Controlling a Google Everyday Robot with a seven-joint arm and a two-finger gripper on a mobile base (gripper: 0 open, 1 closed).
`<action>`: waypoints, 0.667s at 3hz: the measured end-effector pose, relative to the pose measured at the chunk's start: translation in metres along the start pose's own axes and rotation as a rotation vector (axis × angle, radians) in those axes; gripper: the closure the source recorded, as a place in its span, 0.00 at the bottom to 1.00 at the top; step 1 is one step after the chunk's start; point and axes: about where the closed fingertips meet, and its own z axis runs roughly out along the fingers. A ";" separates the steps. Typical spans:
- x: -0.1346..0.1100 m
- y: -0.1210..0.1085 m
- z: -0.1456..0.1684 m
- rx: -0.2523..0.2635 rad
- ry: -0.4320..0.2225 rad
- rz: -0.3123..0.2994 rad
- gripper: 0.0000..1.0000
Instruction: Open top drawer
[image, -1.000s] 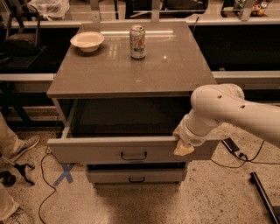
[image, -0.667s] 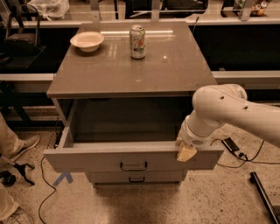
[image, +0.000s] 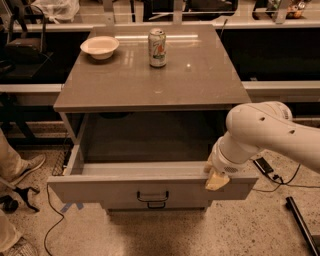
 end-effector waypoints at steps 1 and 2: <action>0.000 0.000 -0.001 0.001 0.001 -0.001 0.61; 0.000 0.001 -0.001 0.001 0.002 -0.002 0.30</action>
Offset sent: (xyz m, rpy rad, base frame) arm -0.0005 0.0000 0.0004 -0.0010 -0.0005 0.0007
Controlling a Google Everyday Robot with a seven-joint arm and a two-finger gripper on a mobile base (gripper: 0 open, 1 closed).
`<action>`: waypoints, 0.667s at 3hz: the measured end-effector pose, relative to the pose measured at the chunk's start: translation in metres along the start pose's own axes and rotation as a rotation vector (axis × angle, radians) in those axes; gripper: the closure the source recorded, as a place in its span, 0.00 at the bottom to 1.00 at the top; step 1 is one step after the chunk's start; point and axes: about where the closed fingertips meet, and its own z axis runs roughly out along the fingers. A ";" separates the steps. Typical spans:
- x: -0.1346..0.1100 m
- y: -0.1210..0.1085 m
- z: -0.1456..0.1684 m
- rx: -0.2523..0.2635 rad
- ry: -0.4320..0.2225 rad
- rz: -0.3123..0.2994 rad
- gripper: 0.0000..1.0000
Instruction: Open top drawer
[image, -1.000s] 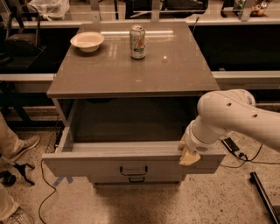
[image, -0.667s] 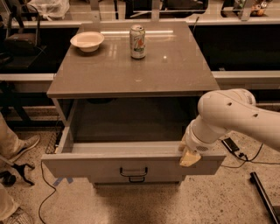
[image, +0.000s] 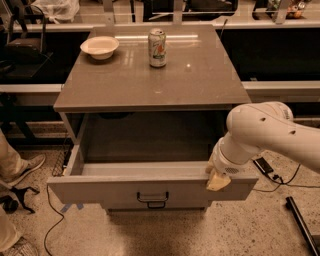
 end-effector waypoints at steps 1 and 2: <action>0.000 0.000 0.000 0.000 0.001 -0.001 0.07; 0.003 0.000 -0.005 -0.008 -0.011 0.009 0.00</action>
Offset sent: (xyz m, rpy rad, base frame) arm 0.0002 -0.0080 0.0088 0.0342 0.0199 -0.0161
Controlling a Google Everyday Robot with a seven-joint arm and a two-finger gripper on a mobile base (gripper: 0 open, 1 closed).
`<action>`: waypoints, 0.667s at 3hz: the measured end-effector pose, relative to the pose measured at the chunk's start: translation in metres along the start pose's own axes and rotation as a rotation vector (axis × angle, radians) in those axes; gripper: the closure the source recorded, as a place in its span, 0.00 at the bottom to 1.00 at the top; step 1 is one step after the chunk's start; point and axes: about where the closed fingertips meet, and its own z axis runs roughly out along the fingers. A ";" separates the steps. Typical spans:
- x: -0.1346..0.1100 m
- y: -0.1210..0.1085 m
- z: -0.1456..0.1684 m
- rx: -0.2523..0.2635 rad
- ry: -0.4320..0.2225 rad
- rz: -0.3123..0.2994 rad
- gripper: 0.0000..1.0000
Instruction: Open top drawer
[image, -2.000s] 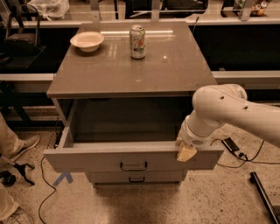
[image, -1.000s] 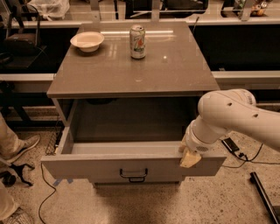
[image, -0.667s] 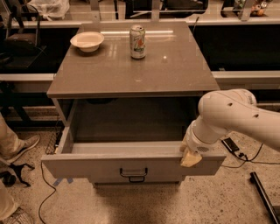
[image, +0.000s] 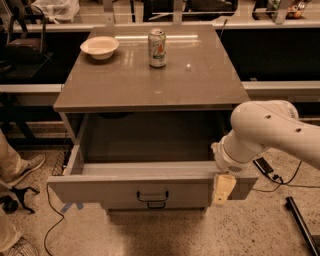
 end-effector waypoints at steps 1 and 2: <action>0.012 -0.007 -0.039 0.023 -0.004 0.036 0.00; 0.024 -0.019 -0.099 0.074 0.024 0.054 0.00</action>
Offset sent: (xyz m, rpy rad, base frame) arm 0.0076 -0.0795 0.1681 -0.0708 -0.1086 -0.1086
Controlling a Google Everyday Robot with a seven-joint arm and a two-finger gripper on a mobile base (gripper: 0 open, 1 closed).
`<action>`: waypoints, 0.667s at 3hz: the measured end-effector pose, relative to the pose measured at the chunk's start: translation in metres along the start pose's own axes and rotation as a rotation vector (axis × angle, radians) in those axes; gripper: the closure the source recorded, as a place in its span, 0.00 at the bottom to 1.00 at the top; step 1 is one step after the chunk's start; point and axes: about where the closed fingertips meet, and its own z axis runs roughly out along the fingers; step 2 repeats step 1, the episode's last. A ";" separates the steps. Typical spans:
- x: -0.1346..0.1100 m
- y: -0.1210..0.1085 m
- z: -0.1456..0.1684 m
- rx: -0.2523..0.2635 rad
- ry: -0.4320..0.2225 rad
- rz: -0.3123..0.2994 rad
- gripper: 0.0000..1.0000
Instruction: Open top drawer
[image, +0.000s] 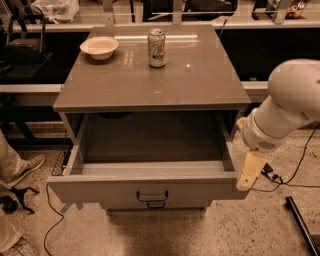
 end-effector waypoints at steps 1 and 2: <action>0.001 -0.014 -0.053 0.055 0.051 -0.002 0.00; 0.001 -0.014 -0.053 0.055 0.051 -0.002 0.00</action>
Offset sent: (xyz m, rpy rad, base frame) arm 0.0000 0.0000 0.0000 0.0000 0.0000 0.0000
